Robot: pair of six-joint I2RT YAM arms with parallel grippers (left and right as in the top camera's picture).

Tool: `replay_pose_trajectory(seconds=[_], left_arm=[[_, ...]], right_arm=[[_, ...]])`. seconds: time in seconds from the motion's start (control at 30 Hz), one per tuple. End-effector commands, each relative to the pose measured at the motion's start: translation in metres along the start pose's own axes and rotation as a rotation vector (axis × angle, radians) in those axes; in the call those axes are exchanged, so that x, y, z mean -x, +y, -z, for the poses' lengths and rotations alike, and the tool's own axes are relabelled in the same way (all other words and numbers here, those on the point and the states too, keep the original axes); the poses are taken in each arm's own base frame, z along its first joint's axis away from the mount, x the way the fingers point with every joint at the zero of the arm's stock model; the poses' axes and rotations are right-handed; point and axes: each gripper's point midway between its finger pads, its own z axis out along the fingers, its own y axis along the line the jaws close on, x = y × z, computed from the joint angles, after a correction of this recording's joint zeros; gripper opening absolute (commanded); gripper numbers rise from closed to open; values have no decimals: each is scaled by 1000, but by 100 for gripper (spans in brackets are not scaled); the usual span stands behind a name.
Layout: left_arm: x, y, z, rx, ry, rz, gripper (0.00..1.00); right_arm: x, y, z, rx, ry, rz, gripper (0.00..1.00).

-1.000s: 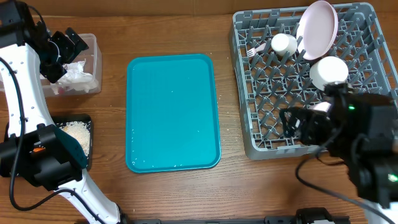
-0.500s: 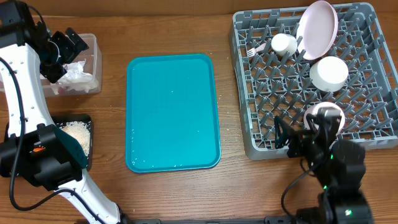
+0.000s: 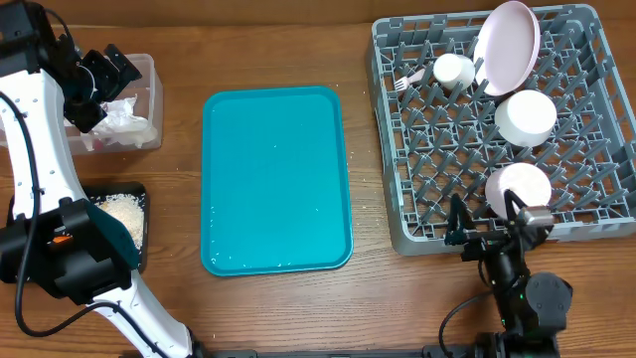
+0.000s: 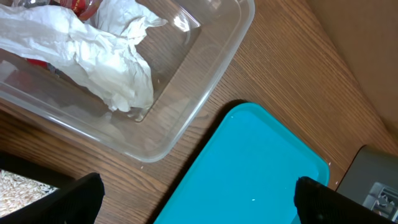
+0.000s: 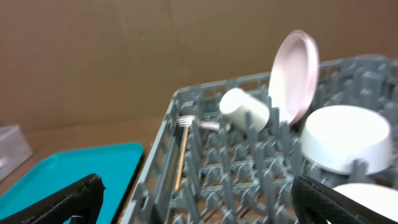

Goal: Sort waste into correct bins and load items into the dishwasher rack

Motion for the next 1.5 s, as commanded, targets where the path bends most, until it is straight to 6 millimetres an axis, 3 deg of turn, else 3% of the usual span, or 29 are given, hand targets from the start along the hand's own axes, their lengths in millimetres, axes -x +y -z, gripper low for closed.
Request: replay_pose_trajectory(seconds=[0.0,0.43,0.63,1.47], left_arm=[[5,-8,16,-15,-42,-5,100],[5,-8,16,-15,-43,-5,100],[5,-8,16,-15,-43,-5,100],[5,-8,16,-15,-43,-5,100]], right_arm=[[4,-7,4,-25,-59,13,100],[6,-15,8,-46,-143,31,100],[-22,-29,7,-117,-32,8,100],[-22,-29,7,-116,-32,8,100]])
